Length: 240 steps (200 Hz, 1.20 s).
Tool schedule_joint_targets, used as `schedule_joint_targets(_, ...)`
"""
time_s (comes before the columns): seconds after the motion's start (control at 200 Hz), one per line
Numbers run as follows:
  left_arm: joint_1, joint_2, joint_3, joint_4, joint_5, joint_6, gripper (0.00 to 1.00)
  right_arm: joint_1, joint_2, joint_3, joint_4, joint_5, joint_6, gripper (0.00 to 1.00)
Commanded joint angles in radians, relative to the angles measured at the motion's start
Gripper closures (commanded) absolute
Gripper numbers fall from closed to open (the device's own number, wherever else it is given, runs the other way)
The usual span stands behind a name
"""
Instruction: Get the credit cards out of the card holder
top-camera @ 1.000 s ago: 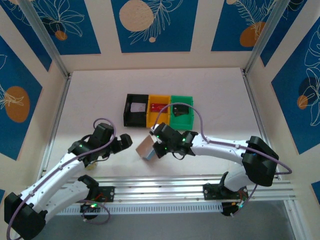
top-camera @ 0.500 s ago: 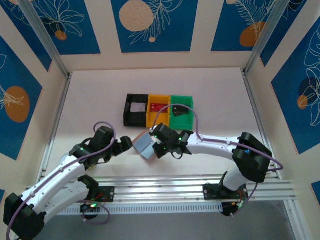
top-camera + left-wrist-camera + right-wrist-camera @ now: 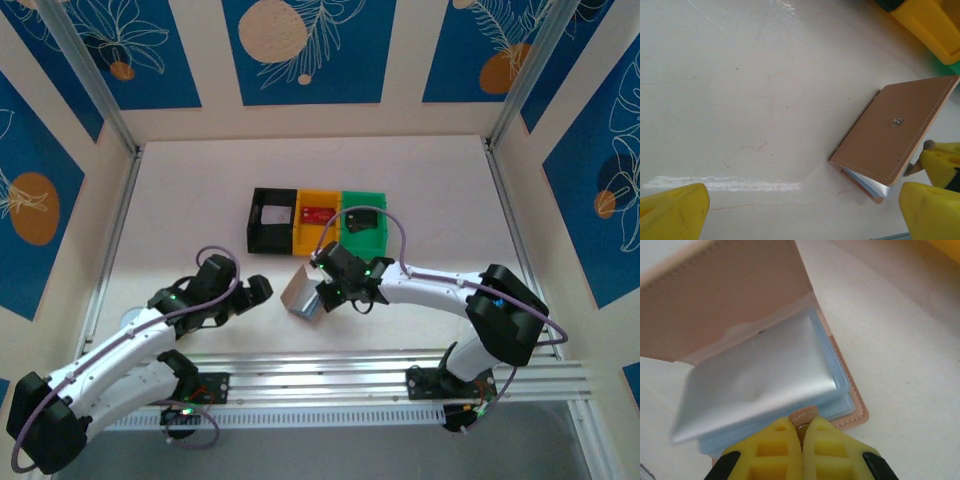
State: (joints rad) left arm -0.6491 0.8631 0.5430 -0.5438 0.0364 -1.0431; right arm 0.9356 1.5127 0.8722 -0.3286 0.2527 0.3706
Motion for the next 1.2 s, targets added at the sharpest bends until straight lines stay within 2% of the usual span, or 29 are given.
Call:
schedule_joint_targets(0.0,-0.032,0.006,-0.001,0.025,-0.010,-0.023,0.03,0.004,-0.037,0.074,-0.027,-0.042,-0.054,1.00)
schedule_joint_targets(0.38,-0.121,0.044,-0.015,0.054,-0.070,-0.062,0.03,0.045,0.016,0.207,-0.049,-0.146,-0.132,1.00)
schedule_joint_targets(0.615,-0.176,0.104,-0.007,0.101,-0.098,-0.079,0.04,0.046,-0.004,0.126,-0.030,-0.171,-0.125,1.00)
schedule_joint_targets(0.805,-0.198,0.166,0.024,0.107,-0.112,-0.066,0.04,0.043,-0.067,0.015,-0.010,-0.157,-0.070,1.00)
schedule_joint_targets(0.95,-0.201,0.167,0.039,0.097,-0.137,-0.060,0.03,0.039,-0.079,-0.048,-0.022,-0.081,-0.024,1.00)
schedule_joint_targets(1.04,-0.200,0.162,0.041,0.095,-0.149,-0.061,0.04,0.010,-0.071,-0.072,-0.039,-0.023,0.014,1.00)
schedule_joint_targets(1.195,-0.201,0.173,0.037,0.110,-0.147,-0.067,0.04,-0.051,-0.039,-0.065,-0.051,0.000,0.053,1.00)
